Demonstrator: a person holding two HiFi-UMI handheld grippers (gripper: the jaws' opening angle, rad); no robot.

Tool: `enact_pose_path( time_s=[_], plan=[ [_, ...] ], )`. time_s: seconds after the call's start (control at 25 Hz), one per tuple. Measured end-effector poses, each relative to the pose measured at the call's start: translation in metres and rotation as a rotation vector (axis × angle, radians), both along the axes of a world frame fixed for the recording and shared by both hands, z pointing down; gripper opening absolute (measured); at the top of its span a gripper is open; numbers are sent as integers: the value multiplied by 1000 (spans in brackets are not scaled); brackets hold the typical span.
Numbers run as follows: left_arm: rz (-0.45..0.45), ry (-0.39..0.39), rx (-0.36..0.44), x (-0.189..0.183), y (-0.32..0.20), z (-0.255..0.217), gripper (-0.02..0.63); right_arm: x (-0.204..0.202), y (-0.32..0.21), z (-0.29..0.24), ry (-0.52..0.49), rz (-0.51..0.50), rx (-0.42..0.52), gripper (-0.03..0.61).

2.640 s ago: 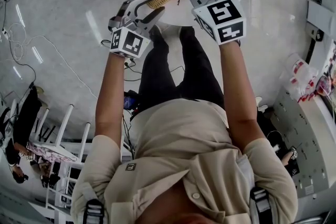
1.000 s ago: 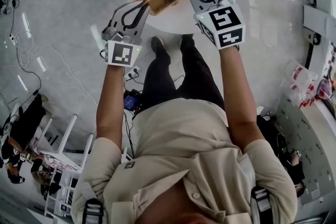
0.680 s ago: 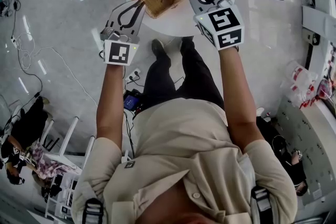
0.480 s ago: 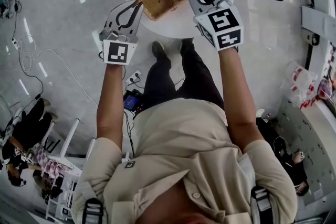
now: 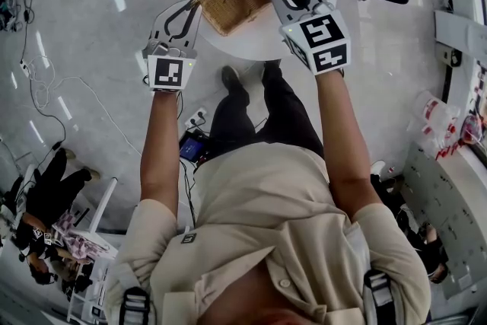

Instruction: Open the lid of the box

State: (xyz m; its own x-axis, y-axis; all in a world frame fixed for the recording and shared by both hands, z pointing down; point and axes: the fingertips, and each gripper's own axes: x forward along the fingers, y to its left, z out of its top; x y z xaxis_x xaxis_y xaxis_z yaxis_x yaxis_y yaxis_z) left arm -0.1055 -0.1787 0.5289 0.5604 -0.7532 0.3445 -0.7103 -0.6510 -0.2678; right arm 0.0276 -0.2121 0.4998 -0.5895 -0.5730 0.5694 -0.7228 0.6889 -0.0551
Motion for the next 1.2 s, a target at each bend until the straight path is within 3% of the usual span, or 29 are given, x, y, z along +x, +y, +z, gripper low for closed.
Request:
enact_pose_path(
  time_s=[0.44,1.2],
  plan=[
    [-49,-8,30,-16,-24,3,41,3,-2,-17,1,4,14,-6],
    [-143,-46,-24,-41,-52,9,41,6,2,-49,3,5,40,-6]
  ],
)
